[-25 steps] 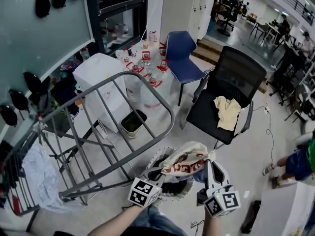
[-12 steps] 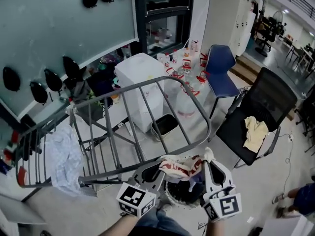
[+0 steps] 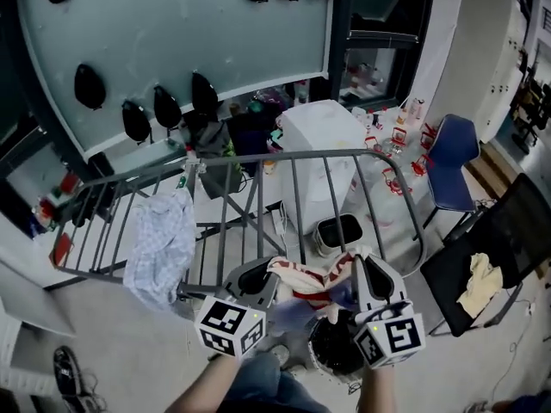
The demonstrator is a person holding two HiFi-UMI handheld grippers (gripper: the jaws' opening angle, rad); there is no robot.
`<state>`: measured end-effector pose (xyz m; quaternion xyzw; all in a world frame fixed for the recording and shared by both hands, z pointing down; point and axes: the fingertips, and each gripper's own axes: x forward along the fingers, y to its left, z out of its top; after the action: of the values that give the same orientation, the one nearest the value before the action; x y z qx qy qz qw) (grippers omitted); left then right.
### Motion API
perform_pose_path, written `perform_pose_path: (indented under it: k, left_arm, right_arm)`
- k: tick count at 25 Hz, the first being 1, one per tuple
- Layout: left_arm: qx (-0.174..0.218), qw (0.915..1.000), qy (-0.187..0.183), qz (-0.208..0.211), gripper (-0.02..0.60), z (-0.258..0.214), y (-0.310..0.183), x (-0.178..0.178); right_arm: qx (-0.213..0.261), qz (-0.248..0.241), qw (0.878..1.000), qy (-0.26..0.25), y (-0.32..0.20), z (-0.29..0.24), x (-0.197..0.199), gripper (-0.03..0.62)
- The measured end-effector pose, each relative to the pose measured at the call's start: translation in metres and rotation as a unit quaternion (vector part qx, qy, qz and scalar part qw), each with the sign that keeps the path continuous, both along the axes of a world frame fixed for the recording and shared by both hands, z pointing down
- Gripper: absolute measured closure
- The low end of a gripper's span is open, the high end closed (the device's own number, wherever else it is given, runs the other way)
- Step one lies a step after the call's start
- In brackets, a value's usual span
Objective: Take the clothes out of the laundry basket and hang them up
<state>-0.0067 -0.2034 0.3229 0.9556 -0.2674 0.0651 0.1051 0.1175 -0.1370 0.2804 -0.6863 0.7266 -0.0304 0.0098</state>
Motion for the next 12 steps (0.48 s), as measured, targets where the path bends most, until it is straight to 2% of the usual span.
perform_pose_path:
  k: [4, 7, 12]
  left_arm:
    - [-0.016, 0.9988, -0.003, -0.047, 0.554, 0.002, -0.028, -0.024]
    - [-0.027, 0.9979, -0.011, -0.058, 0.554, 0.012, -0.045, -0.032]
    - [-0.037, 0.9965, -0.006, -0.075, 0.554, 0.02, -0.088, -0.036]
  right_arm:
    - [-0.018, -0.047, 0.999, 0.009, -0.04, 0.01, -0.021, 0.572]
    - [-0.032, -0.063, 0.997, 0.013, -0.065, 0.023, -0.032, 0.572]
    - [-0.049, -0.074, 0.996, 0.021, -0.113, 0.032, -0.035, 0.572]
